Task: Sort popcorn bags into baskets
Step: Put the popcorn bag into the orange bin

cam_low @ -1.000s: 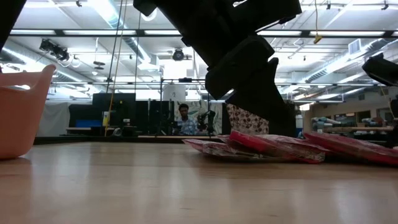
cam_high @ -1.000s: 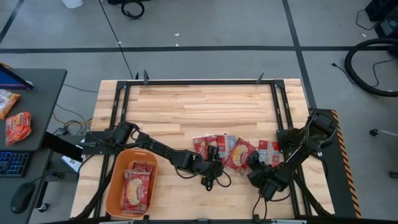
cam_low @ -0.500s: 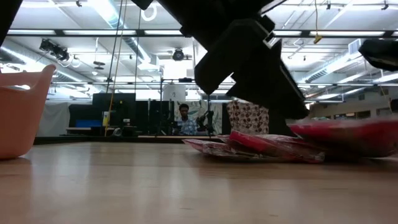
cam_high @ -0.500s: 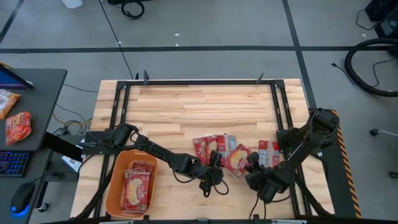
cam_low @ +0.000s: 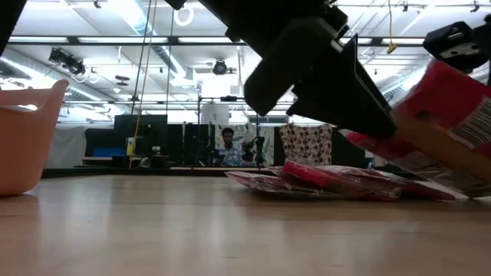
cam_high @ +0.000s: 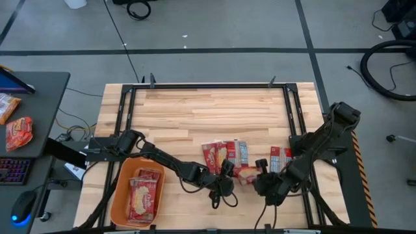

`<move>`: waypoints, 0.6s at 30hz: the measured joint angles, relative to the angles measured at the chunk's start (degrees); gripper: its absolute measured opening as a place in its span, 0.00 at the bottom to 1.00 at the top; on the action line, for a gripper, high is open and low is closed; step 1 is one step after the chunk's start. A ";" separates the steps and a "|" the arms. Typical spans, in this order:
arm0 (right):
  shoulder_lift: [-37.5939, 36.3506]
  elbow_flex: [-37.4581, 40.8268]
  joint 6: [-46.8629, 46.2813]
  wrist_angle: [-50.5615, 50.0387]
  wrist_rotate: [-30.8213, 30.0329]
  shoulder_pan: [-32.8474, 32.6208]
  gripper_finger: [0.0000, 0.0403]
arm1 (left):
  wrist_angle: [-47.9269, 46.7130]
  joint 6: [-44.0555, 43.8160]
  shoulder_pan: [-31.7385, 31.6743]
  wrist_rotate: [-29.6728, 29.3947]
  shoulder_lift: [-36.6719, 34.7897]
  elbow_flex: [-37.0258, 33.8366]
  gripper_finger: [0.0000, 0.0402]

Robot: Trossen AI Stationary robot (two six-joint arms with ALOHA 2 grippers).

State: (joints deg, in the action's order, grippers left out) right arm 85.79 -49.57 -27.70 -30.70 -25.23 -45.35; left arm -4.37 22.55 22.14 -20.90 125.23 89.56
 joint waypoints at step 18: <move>-0.58 -0.05 0.99 7.09 2.60 0.47 0.00 | 0.64 -0.24 1.75 -4.54 -0.07 1.40 0.63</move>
State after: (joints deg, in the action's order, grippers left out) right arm 85.21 -49.63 -26.71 -23.61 -22.63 -44.88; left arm -3.73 22.31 23.89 -25.43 125.16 90.96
